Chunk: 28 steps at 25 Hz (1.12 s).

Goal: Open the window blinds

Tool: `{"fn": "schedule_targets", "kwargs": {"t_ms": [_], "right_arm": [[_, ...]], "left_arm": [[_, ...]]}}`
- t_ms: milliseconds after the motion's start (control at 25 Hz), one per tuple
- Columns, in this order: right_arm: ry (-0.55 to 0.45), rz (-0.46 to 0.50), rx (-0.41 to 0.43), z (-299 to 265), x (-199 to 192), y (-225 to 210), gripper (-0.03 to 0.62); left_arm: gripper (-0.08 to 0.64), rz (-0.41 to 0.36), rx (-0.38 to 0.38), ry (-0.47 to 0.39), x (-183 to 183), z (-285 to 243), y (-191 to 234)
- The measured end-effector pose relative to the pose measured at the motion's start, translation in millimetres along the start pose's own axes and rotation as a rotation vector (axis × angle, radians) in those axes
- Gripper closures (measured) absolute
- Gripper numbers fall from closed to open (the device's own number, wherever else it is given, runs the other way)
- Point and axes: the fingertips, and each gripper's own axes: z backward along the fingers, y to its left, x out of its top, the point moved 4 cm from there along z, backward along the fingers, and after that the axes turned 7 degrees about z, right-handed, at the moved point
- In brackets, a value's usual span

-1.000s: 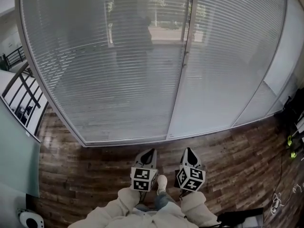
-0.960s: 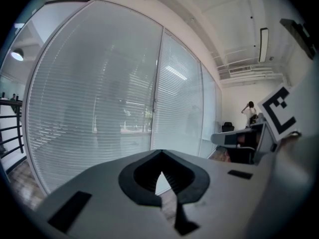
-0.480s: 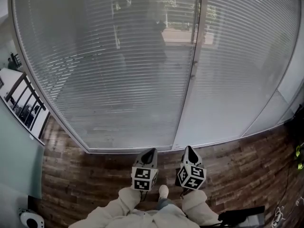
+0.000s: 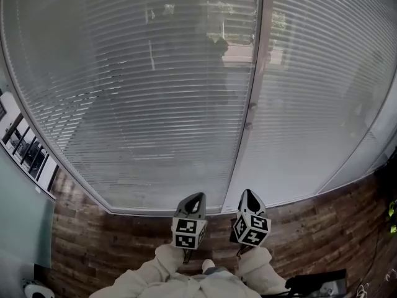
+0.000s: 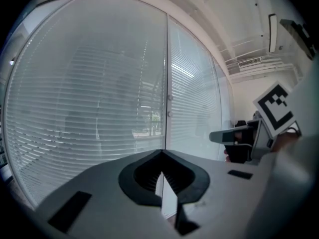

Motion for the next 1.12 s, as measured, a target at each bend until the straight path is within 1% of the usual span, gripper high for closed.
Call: {"fn": "schedule_targets", "kwargs": {"t_ms": [80, 200, 320, 360, 440, 600, 640, 680, 720, 760, 800, 880, 960, 1120], "right_arm": [[0.012, 0.012, 0.003, -16.0, 1.6, -6.5, 0.578], [0.020, 0.002, -0.007, -41.5, 12.2, -9.8, 0.578], [-0.002, -0.003, -0.006, -65.7, 30.8, -5.7, 0.578], [-0.017, -0.005, -0.003, -75.6, 42.9, -4.5, 0.578], [-0.065, -0.007, 0.013, -97.6, 78.9, -3.5, 0.578], [-0.224, 0.033, 0.036, -134.1, 167.4, -11.8, 0.577], [-0.243, 0.046, 0.032, -143.2, 185.7, -13.9, 0.577], [-0.245, 0.062, 0.026, -152.7, 199.5, -15.7, 0.568], [-0.236, 0.077, 0.021, -162.2, 209.0, -17.3, 0.493], [-0.218, 0.083, 0.019, -171.5, 214.3, -18.8, 0.435], [-0.196, 0.074, 0.023, -180.1, 216.4, -20.2, 0.433], [-0.165, 0.014, 0.027, -193.4, 216.6, -24.1, 0.433], [-0.154, -0.042, 0.006, -202.6, 216.2, -30.0, 0.433], [-0.144, -0.106, -0.023, -213.3, 214.6, -39.0, 0.434]], "left_arm": [[0.560, 0.001, 0.003, -0.012, 5.9, -15.3, 2.9], [0.560, 0.011, 0.004, -0.001, 17.1, -36.2, 12.3], [0.560, 0.014, -0.010, 0.009, 28.8, -56.7, 23.2], [0.560, 0.016, -0.012, 0.007, 36.2, -64.7, 28.1], [0.560, 0.019, -0.025, -0.016, 56.3, -79.2, 37.3], [0.560, -0.020, -0.045, -0.076, 79.6, -97.5, 45.0], [0.560, -0.020, -0.049, -0.080, 82.2, -100.7, 46.3], [0.560, -0.017, -0.053, -0.079, 83.1, -103.3, 47.7], [0.560, -0.014, -0.054, -0.074, 82.5, -105.3, 49.2], [0.560, -0.011, -0.054, -0.068, 81.3, -106.6, 50.8], [0.560, -0.008, -0.053, -0.062, 79.9, -107.2, 52.5], [0.560, -0.007, -0.048, -0.053, 76.9, -107.8, 56.6], [0.560, -0.006, -0.038, -0.044, 74.3, -108.7, 61.8], [0.560, -0.002, -0.023, -0.041, 73.3, -108.4, 69.0]]}}
